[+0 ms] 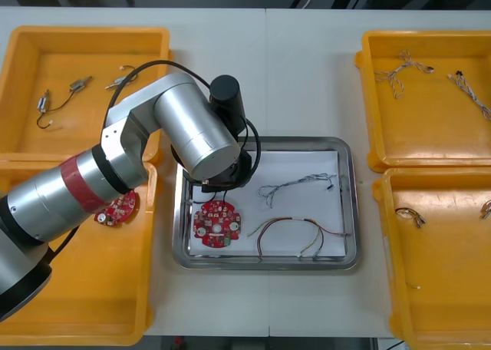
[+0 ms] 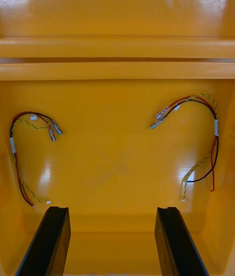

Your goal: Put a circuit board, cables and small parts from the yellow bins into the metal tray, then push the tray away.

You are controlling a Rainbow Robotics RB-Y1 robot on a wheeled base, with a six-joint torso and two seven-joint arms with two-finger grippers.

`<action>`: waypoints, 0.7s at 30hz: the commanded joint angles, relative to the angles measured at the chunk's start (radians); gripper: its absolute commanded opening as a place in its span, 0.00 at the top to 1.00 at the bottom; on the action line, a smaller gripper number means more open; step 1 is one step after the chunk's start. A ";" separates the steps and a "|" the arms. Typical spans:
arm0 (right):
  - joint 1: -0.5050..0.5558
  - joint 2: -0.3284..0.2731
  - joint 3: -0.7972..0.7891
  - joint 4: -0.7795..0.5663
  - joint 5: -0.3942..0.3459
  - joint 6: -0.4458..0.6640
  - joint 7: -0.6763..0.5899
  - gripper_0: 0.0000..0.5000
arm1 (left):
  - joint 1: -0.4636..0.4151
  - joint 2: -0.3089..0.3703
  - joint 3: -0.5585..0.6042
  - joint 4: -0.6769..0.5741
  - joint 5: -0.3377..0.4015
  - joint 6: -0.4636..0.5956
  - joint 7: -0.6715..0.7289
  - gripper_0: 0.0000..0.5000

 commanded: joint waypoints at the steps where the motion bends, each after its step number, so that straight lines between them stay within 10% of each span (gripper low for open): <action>1: 0.013 -0.048 -0.038 -0.026 0.006 0.002 -0.012 0.00 | -0.044 -0.022 -0.012 -0.010 -0.008 -0.012 -0.017 0.99; 3: 0.015 -0.048 -0.043 -0.026 0.004 0.002 -0.012 0.00 | -0.044 -0.022 -0.012 -0.010 -0.007 -0.015 -0.013 0.88; 7: 0.024 -0.048 -0.046 -0.039 0.001 0.002 -0.015 0.00 | -0.044 -0.022 -0.014 -0.010 -0.007 -0.030 -0.003 0.00; 21: 0.090 -0.048 -0.095 -0.100 -0.025 -0.020 -0.040 0.00 | -0.046 -0.015 -0.012 -0.052 -0.010 -0.041 0.024 0.00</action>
